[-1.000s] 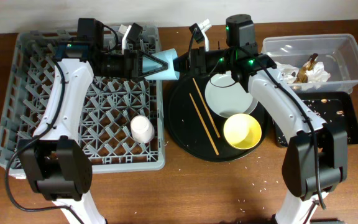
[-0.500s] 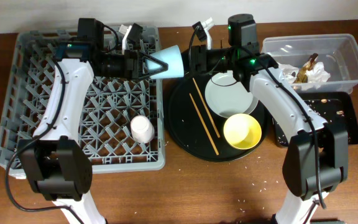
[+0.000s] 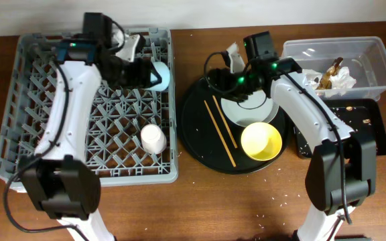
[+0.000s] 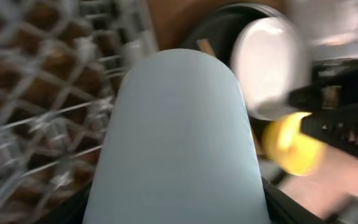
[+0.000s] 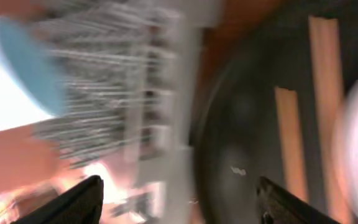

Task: Sort waste into correct bins and load items into the dishwasher rack
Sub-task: 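Place the blue cup in the rack with the left gripper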

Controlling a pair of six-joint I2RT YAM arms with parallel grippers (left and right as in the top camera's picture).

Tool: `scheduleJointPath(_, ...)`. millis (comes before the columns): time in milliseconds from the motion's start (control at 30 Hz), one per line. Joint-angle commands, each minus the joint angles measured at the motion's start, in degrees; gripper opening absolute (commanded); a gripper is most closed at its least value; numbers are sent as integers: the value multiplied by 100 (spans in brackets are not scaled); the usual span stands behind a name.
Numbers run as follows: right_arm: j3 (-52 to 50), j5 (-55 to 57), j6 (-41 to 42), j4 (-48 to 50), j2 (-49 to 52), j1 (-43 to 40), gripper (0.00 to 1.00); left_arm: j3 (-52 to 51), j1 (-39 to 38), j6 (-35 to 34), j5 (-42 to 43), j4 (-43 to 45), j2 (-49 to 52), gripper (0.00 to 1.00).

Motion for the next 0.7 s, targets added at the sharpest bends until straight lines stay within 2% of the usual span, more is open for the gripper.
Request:
scheduleJointPath(0,37,1443,-17,-210,-48,17,78,162,-566,-177,-1790,-195,-280,63)
scheduleJointPath(67,39,1576,-20,-254,-48,17,78,162,-890,-186,-2337,-382,-280,63)
scheduleJointPath(167,37,1665,-20,-306,-48,17,78,153,-1134,-603,-3353,-562,-280,63)
scheduleJointPath(400,39,1665,-22,-363,-48,17,78,-133,-1134,-625,-3348,-302,-236,63)
scheduleJointPath(667,37,1665,-20,-372,-48,24,78,-708,-1156,-625,-2909,-17,-214,63)
